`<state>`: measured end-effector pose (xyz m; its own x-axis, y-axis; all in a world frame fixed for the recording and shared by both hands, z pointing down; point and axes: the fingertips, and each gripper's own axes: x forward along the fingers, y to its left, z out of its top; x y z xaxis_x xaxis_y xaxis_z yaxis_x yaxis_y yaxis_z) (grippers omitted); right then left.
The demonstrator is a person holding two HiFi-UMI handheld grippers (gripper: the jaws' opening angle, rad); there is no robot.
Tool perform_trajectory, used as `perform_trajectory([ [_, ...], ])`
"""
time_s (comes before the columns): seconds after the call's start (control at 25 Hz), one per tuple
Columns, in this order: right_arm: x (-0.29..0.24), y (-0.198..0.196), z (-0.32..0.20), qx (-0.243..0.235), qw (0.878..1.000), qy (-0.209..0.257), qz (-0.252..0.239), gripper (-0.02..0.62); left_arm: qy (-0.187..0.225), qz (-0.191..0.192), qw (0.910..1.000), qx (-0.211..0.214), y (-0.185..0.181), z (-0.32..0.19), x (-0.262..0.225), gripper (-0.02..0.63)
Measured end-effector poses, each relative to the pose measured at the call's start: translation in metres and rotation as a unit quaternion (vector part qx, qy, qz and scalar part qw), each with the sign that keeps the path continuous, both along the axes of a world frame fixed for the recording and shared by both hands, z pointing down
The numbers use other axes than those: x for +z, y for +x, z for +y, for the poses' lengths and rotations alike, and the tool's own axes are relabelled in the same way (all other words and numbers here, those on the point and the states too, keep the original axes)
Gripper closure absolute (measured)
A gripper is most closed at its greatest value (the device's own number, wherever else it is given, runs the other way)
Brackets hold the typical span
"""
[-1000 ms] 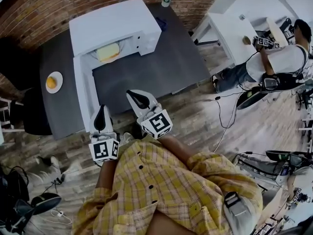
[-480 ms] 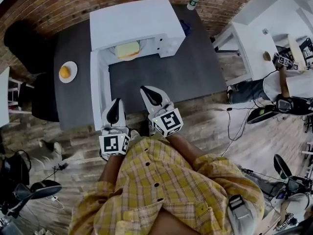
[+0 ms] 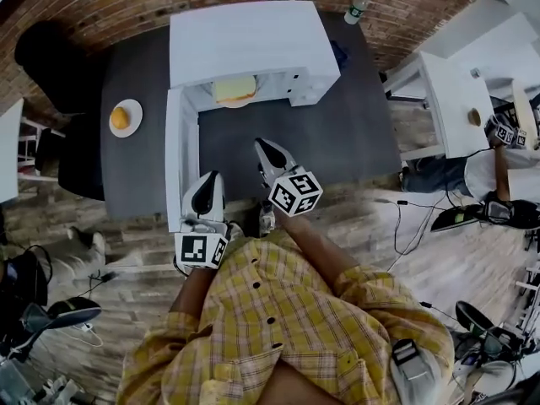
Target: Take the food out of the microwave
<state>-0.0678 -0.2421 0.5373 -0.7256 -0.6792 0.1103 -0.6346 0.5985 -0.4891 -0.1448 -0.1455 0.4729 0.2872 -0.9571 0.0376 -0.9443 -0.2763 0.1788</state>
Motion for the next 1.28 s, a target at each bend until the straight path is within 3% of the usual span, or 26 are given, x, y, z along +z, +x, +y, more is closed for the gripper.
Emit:
perform_trajectory([
  [0.2,0.038,-0.007,-0.035,0.011,0.993,-0.096,-0.066,0.577,-0.011,0.002,0.9999,-0.001,-0.001,-0.005,0.006,0.606],
  [0.4,0.07,-0.016,-0.058,0.024,0.971,-0.188,-0.145,0.518,-0.024,0.007,0.9997,0.005,-0.002,-0.008,0.013,0.606],
  [0.64,0.098,-0.022,-0.073,0.041,0.946,-0.247,-0.205,0.46,-0.027,0.007,0.9996,-0.005,-0.007,-0.009,0.016,0.606],
  [0.76,0.109,-0.023,-0.085,0.06,0.922,-0.278,-0.262,0.459,-0.029,0.004,0.9996,-0.007,-0.008,-0.008,0.017,0.606],
  [0.88,0.125,-0.02,-0.101,0.094,0.88,-0.315,-0.343,0.462,-0.034,0.003,0.9994,-0.007,-0.009,-0.007,0.02,0.606],
  [0.92,0.129,-0.019,-0.106,0.103,0.872,-0.32,-0.356,0.462,-0.036,0.003,0.9993,-0.009,-0.01,-0.006,0.02,0.606],
  [1.08,0.138,-0.024,-0.119,0.114,0.863,-0.322,-0.373,0.457,-0.037,0.002,0.9992,-0.014,-0.01,-0.005,0.022,0.606],
  [1.28,0.151,-0.025,-0.128,0.133,0.86,-0.325,-0.371,0.462,-0.041,-0.01,0.999,-0.012,-0.007,-0.003,0.023,0.606],
])
